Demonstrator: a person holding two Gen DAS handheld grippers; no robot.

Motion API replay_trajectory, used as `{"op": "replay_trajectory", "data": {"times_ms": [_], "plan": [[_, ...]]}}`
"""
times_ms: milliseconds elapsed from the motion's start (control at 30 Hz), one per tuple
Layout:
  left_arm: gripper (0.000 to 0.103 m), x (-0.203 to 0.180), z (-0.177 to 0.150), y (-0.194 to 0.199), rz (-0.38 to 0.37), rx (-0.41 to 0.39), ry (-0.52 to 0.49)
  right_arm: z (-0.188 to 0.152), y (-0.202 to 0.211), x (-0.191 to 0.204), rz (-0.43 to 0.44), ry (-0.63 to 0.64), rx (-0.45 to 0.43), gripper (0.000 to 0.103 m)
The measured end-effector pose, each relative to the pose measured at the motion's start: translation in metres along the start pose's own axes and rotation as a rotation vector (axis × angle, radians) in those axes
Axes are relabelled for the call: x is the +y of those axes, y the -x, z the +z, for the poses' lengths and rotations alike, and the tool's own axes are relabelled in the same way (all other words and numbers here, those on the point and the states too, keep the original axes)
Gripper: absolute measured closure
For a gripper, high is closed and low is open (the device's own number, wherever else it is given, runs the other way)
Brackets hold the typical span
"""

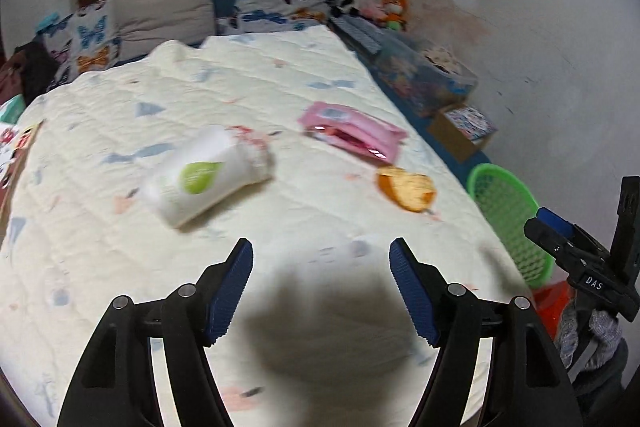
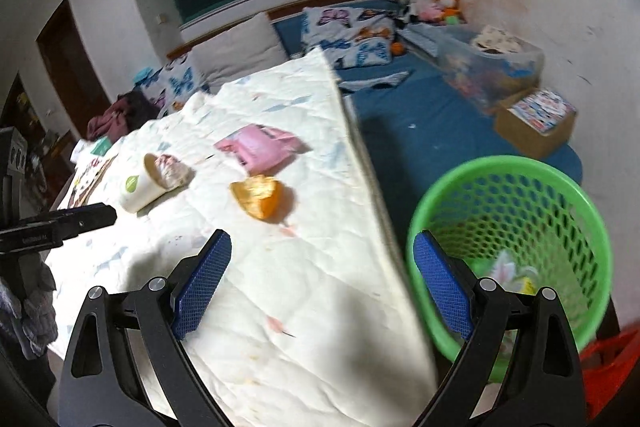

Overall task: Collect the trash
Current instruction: 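Move both tools back over the mattress toward the remaining trash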

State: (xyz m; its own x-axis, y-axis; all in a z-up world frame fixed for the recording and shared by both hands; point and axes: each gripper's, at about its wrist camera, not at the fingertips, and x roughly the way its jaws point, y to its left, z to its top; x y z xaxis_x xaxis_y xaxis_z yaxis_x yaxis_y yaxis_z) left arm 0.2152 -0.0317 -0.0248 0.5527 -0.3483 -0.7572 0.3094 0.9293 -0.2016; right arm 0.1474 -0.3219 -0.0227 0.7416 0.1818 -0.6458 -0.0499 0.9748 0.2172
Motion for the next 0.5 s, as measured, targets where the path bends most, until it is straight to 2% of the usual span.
{"op": "replay_trajectory", "data": {"times_ms": [333,500], "plan": [[0.035,0.059,-0.015,0.014,0.042,0.002,0.083,0.007,-0.063,0.045,0.023,0.066,0.078,0.012],[0.035,0.071,-0.016,0.016,0.051,0.003,0.078,0.010,-0.097,0.054,0.008,0.063,0.125,0.017]]}}
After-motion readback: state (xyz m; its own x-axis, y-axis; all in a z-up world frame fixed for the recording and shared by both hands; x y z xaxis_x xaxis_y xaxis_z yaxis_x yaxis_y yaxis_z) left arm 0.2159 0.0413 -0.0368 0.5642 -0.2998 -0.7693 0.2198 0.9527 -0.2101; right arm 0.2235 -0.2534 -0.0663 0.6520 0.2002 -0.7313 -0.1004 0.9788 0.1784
